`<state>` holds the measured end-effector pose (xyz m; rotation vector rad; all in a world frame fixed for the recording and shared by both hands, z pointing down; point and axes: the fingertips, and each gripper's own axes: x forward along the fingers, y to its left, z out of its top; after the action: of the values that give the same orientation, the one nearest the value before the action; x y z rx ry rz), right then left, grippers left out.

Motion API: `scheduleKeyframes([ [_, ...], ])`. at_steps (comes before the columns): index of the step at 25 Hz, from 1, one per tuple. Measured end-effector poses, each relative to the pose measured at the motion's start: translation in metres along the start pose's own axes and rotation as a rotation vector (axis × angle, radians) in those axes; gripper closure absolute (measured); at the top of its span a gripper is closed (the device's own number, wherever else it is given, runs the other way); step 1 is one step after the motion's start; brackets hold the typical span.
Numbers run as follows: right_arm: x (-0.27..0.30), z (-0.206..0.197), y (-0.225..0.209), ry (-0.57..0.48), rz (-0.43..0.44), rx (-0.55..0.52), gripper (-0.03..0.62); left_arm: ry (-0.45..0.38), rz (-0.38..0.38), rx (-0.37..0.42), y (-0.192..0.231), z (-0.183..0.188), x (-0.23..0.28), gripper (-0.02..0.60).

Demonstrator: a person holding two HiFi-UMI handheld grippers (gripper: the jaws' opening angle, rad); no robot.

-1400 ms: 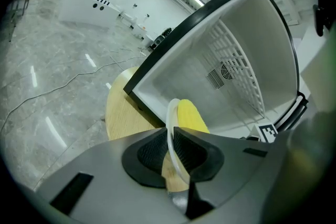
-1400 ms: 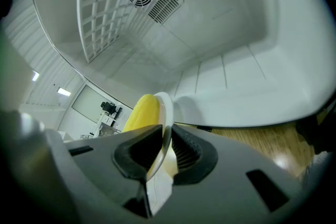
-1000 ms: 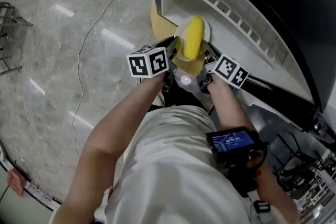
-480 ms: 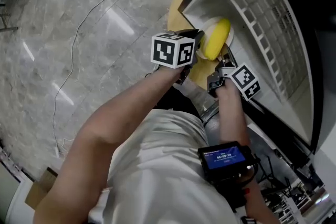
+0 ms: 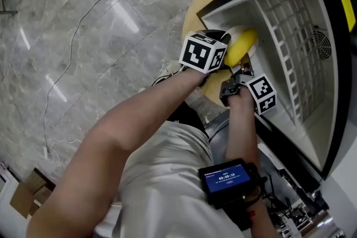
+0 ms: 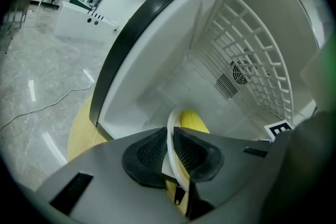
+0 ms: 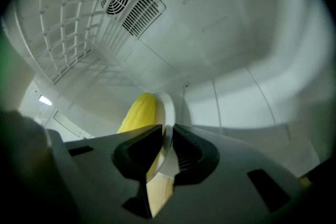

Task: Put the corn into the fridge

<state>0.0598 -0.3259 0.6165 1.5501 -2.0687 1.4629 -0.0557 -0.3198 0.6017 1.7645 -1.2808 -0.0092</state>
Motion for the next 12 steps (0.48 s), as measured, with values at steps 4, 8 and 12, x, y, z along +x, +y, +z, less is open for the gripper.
scheduleKeyframes([
  [4,0.004,0.009,-0.004,-0.030,-0.033,0.011,0.545,-0.017,0.007,0.000,0.000,0.004,0.012,0.538],
  [8,0.008,0.013,-0.008,-0.056,-0.057,0.033,0.545,-0.039,0.019,0.008,0.001,0.009,0.021,0.538],
  [12,0.011,0.017,-0.010,-0.074,-0.088,0.038,0.545,-0.044,0.032,0.031,0.000,0.015,0.031,0.537],
])
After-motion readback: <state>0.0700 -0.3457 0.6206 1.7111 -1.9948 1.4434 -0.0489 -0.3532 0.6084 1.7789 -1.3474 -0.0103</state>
